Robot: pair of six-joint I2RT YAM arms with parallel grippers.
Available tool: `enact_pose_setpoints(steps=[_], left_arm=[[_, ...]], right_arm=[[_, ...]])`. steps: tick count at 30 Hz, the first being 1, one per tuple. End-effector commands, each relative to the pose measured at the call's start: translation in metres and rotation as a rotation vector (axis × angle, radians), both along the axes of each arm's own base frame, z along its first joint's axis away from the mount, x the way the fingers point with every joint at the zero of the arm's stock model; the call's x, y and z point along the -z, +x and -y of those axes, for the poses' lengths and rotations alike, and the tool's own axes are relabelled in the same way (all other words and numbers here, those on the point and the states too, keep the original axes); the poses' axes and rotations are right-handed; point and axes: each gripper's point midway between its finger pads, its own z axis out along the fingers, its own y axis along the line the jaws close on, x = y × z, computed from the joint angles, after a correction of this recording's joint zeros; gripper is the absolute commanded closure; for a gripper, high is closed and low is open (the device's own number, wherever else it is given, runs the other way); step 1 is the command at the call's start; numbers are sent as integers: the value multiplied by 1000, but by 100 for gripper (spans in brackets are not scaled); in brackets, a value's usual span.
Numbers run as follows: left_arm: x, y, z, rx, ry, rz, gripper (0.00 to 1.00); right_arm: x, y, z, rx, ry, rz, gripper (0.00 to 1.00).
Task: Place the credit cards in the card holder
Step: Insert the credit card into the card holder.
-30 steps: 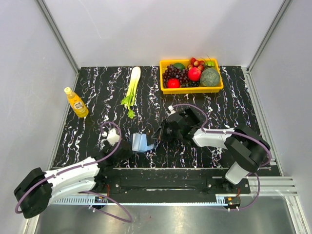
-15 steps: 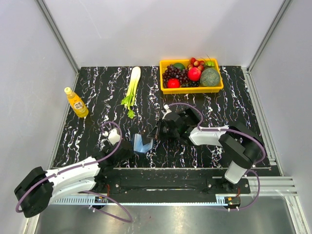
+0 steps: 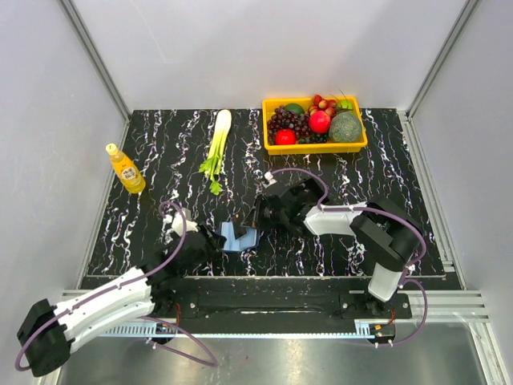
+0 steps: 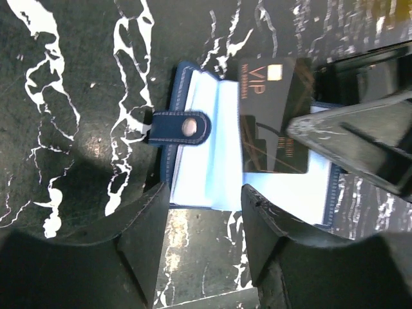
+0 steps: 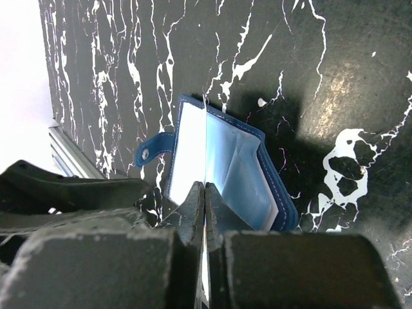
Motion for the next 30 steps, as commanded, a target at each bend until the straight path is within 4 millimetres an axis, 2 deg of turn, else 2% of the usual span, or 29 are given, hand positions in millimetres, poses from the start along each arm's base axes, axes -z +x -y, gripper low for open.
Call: enact_pose_setpoints(steps=[1,3,5,15,18,20,24,27,30], left_arm=[[-25,7,-4,-4,-12,88,46],[-35,9,0,23,-20,125,40],[-42,10,8,65,-30,149,41],[-14,16,36,174,41,71,49],[-7,19,34,162,103,41,56],[0,18,30,147,134,5,65],[20,11,19,111,180,-74,78],[27,7,16,105,183,-96,84],[29,6,16,104,191,-107,85]], right_arm=[[-6,7,-10,-11,-13,44,100],[-5,9,-10,-8,-21,45,100],[-5,10,-11,-9,-22,46,100],[-9,10,-11,-16,-26,59,100],[-12,11,-9,-11,-32,70,100],[-17,12,-5,-3,-38,88,100],[-37,16,8,33,-45,151,100],[-46,17,21,62,-76,183,100],[-50,16,30,78,-91,194,100]])
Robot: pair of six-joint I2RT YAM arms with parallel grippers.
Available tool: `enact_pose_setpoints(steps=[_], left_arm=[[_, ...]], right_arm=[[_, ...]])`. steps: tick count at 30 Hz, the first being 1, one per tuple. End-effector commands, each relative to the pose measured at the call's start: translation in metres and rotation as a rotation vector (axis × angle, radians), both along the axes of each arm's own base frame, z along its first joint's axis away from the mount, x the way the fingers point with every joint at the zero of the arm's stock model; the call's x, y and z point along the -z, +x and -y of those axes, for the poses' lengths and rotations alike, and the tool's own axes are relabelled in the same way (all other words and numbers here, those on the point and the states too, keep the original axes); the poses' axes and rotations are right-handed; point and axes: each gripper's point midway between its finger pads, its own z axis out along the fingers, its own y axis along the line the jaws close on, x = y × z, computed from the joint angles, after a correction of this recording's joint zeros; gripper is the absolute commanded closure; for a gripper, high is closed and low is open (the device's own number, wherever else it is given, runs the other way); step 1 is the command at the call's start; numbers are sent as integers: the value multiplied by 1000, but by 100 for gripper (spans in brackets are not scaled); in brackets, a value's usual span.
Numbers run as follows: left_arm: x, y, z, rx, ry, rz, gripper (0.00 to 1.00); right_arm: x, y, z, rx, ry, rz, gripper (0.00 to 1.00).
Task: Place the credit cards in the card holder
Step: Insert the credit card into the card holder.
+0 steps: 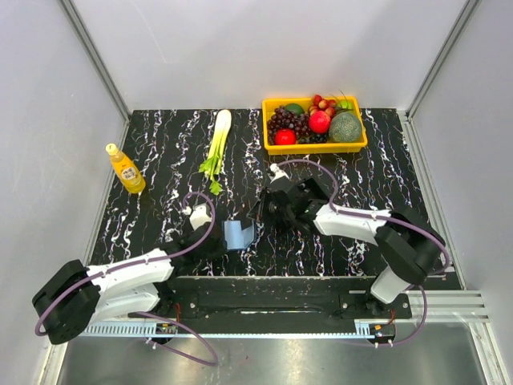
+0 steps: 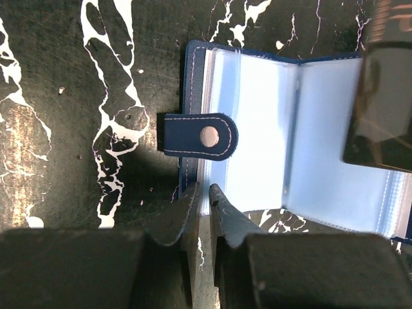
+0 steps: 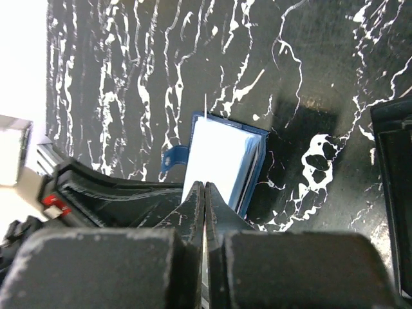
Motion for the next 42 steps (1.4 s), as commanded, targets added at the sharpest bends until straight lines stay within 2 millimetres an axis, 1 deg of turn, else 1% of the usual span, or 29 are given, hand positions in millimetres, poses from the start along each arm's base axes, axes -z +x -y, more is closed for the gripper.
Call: enact_pose_setpoints(steps=[1,5,7,10,13,15,17,19,20,23,25,28,29,31,34,35,36,39,40,42], left_arm=[[1,1,-1,-17,15,-15,85],[-7,6,5,-8,-15,14,85],[-10,6,8,3,-23,19,85],[-14,7,8,6,-28,33,85],[-16,8,6,2,-28,43,84],[-18,8,6,-2,-35,50,85],[-17,7,5,-5,-33,48,85],[-18,8,6,-6,-38,49,85],[-18,8,6,-4,-38,50,84],[-17,8,8,3,-44,46,85],[-15,7,8,6,-40,41,85],[-12,6,8,8,-30,29,86],[-13,6,9,7,-34,27,87],[-14,6,9,5,-43,36,86],[-31,11,12,8,-78,74,79],[-36,12,13,8,-86,89,76],[-42,13,12,1,-92,103,74],[-59,17,8,-14,-119,160,66],[-62,18,8,-14,-129,179,64],[-69,22,10,-10,-146,208,63]], right_arm=[[-20,4,14,36,-24,78,100],[0,-6,10,-13,-44,18,100],[8,-9,10,-11,-38,-6,100],[22,-11,18,-4,-97,-29,100],[23,-10,29,12,-142,-14,100],[16,-10,32,14,-141,16,100],[20,-8,41,38,-190,12,100],[22,-9,35,10,-189,-3,100],[24,-13,29,-14,-167,-25,100],[24,-21,11,-34,-39,-70,100],[25,-21,8,-11,5,-81,100],[21,-18,10,9,15,-59,100],[21,-16,10,16,8,-60,100],[25,-17,8,-9,-26,-73,100],[41,-23,7,-14,-28,-118,100],[43,-24,7,-1,-11,-130,100],[45,-24,7,13,3,-136,100],[49,-23,10,40,1,-145,100],[49,-22,11,47,2,-146,100],[51,-23,11,52,-4,-148,100]])
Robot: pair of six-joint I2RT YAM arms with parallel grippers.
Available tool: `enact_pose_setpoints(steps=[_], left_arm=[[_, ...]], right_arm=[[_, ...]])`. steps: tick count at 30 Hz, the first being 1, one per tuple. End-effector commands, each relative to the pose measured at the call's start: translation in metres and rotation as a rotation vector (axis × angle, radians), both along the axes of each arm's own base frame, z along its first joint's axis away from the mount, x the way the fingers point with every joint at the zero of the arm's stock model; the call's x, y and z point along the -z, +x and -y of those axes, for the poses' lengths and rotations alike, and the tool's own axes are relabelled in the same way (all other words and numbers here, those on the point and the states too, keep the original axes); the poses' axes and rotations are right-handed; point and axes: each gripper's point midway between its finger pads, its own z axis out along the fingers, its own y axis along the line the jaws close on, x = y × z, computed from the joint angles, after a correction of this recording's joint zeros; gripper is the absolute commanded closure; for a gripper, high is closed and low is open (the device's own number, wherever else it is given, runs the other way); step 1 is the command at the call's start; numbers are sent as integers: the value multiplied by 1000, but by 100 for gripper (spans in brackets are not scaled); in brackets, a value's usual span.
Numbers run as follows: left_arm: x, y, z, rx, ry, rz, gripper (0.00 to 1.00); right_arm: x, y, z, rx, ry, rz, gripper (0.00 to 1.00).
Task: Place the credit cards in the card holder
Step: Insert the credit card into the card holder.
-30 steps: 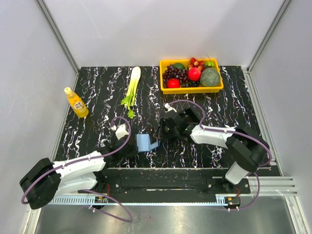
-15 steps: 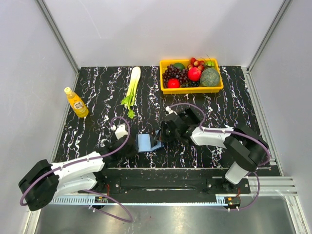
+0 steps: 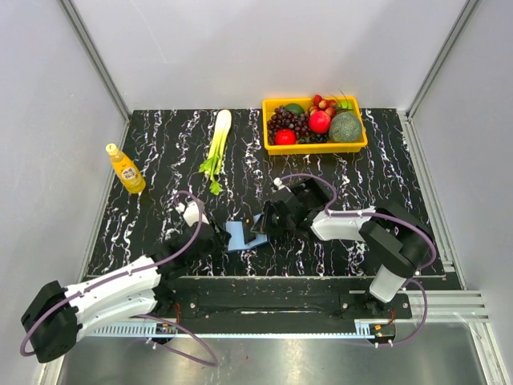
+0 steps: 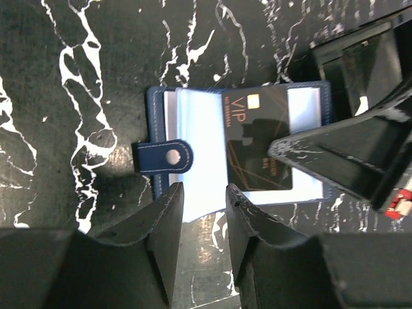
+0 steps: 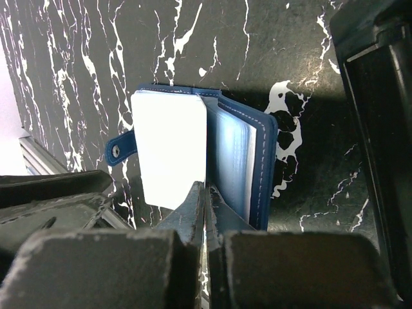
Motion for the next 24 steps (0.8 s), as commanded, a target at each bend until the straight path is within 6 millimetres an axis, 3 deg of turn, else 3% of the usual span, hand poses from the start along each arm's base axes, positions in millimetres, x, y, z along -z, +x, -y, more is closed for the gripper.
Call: enact_pose_setpoints(steps=[1,3,7,14,18,24], left_arm=[[-32,16,6,-14,-48,105,62],[-32,18,9,-4,-45,107,60],[-10,21,17,18,-3,64,62],[30,22,23,20,93,-60,85],[39,18,23,20,99,-97,88],[45,14,18,14,108,-111,90]], right_arm=[[4,-1,-3,21,13,-10,100],[9,-3,-3,12,5,-25,100],[7,-3,-2,12,13,-12,100],[-16,3,4,30,9,57,100],[-22,5,12,55,-9,82,100],[-12,2,21,66,-35,77,100]])
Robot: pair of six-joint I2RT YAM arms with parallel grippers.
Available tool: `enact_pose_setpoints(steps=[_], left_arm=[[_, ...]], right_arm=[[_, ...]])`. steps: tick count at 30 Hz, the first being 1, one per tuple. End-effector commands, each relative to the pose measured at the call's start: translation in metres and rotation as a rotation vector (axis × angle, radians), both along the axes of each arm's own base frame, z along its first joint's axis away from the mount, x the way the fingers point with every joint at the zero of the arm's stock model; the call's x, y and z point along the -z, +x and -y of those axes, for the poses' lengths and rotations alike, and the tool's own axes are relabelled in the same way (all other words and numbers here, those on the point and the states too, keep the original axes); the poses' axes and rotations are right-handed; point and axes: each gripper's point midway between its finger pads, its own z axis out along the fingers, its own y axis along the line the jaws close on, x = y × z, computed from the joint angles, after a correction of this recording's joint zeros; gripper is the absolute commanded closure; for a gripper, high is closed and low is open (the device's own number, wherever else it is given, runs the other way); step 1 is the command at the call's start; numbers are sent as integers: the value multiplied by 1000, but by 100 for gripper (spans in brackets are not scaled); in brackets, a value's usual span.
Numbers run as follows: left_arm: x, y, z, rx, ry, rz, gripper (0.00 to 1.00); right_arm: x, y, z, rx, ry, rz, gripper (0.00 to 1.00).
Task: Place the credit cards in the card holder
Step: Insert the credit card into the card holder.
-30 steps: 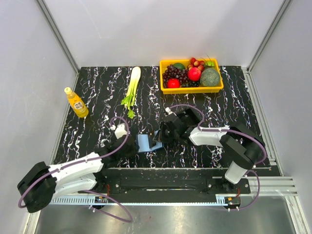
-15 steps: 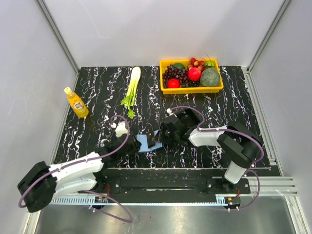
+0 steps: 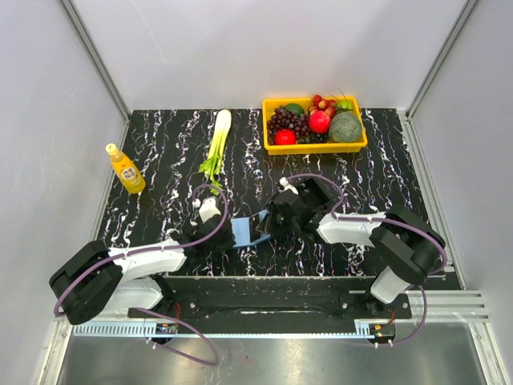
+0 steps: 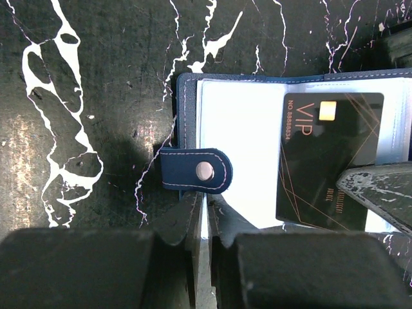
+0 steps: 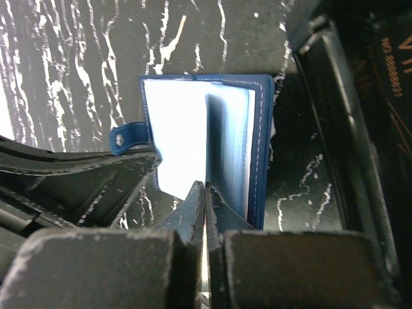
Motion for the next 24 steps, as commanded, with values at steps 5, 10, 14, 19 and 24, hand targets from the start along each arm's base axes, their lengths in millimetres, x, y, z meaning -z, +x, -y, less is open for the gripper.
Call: enact_pose_setpoints(steps=[5,10,14,19,24], left_arm=[[5,-6,-1,16,0,-19,90],[5,-6,2,37,2,-21,90],[3,-4,6,51,-1,-18,90],[3,-3,8,58,-1,-19,90],[5,-4,7,53,5,-26,90]], right_arm=[[4,1,4,-7,-30,41,100],[9,3,0,-22,-21,31,100],[22,3,1,-40,-28,-6,100],[22,5,-5,-54,-5,-8,100],[23,4,-6,-51,-15,-28,100]])
